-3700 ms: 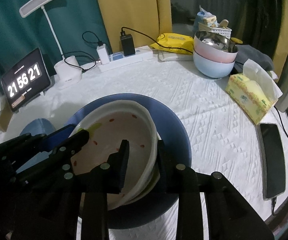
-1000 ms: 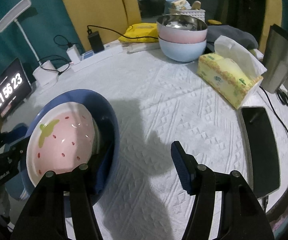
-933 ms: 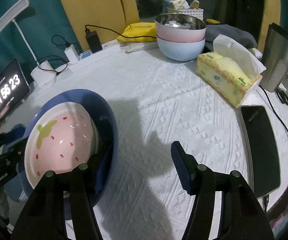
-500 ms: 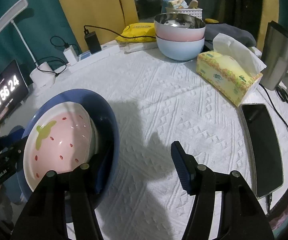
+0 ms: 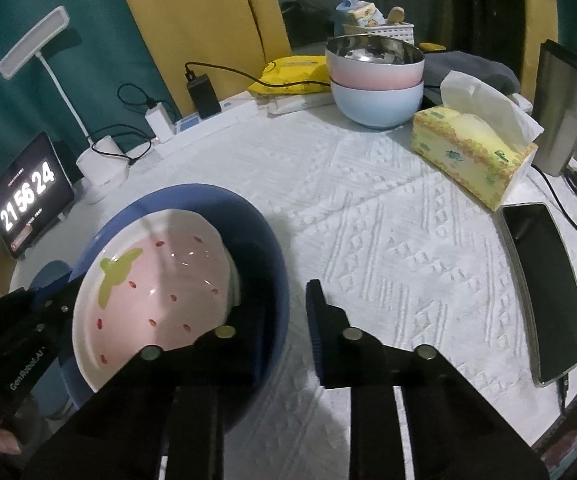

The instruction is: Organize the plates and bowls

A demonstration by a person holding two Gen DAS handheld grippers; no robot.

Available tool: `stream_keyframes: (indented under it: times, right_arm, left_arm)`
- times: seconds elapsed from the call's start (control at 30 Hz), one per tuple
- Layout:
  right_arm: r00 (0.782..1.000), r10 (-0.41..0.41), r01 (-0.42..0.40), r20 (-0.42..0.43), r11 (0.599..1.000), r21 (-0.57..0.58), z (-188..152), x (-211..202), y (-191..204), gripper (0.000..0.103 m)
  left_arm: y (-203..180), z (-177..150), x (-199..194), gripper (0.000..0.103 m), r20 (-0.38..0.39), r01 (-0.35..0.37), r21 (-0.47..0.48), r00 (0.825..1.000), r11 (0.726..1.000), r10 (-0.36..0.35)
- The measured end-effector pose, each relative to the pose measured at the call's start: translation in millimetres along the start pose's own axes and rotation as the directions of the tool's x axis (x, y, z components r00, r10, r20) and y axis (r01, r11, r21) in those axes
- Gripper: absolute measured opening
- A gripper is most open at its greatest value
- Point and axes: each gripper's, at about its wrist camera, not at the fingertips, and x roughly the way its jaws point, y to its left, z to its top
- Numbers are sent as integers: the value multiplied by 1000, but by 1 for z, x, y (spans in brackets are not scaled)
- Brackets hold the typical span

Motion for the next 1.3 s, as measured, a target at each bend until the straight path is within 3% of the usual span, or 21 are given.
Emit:
stream_keyframes:
  times: [0.07,0.4,1.3]
  right_arm:
    - [1000,3,-3,11,1000,-1,-2,0,2,12]
    - [999,23,-25,39,998,56,-4,-1,-3,10]
    - [998,20,-25,59,996,84,-7,-19,-9,9]
  left_arm:
    - [0,-1,-1,9,6,-6,-7,1000,1000,6]
    - [-2,-1,-2,8,21,-7,-21,1000,1000,7]
    - [-8,-3,-8,8,44,26,-20,999,999,-25]
